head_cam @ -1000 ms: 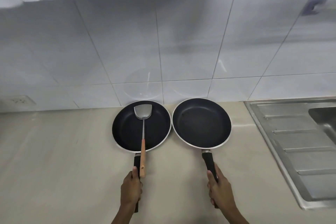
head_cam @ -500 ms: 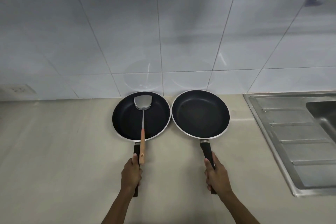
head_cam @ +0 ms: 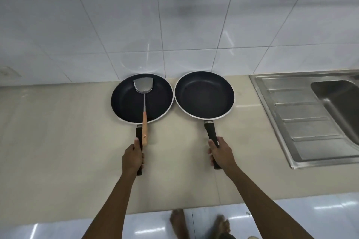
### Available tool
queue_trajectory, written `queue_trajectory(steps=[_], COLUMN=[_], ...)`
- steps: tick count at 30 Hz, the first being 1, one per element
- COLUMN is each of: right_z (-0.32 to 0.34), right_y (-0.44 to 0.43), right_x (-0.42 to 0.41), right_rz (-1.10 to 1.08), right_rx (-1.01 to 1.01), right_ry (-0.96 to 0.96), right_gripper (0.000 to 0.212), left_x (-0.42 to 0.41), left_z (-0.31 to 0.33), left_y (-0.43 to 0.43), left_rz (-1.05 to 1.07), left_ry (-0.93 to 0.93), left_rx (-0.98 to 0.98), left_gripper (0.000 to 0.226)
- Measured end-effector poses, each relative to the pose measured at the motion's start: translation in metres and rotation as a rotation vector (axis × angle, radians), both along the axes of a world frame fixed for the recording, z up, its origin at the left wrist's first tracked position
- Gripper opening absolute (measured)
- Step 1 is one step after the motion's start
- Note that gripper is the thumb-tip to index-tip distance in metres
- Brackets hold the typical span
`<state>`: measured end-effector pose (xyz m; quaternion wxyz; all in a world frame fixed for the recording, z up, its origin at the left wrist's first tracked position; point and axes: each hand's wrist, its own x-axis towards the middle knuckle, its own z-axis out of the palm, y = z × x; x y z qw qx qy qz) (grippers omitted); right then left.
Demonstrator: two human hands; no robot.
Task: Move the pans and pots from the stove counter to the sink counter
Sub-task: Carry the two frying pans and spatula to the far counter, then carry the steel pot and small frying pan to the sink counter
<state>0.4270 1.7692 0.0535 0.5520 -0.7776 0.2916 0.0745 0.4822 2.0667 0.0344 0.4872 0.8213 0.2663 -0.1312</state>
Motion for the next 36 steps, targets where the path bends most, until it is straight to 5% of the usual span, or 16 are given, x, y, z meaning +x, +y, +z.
queue_trajectory(steps=[8,12,17,20,26,36], right_z=[-0.013,-0.010,0.000,0.001,0.025,0.077], right_y=[-0.003,-0.016,-0.055,-0.097,-0.216,-0.404], right_x=[-0.071,-0.113,-0.208,-0.282,-0.404,-0.558], right_rz=[0.019,0.149,0.541,0.655,0.485,-0.004], right_rx=[0.095,0.023,-0.473,-0.846,-1.130,-1.153], right_ry=[0.001,-0.011,-0.122,-0.267,-0.264,0.075], right_gripper=[0.018,0.015,0.036,0.043,0.049,0.056], left_x=[-0.101,-0.160,-0.243,-0.298,-0.377,-0.448], left_z=[-0.004,0.007,0.020,0.023,0.046,0.088], left_y=[-0.004,-0.036,-0.126,-0.197,-0.343,-0.592], left_rz=[0.098,-0.094,-0.637,-0.894,-1.222,-1.678], left_ry=[-0.006,-0.029,-0.351,-0.514,-0.772,-0.916], left_rx=[0.054,0.306,0.609,0.687,0.553,0.526], left_gripper=[0.083,0.067,0.037,0.049,0.063,0.083])
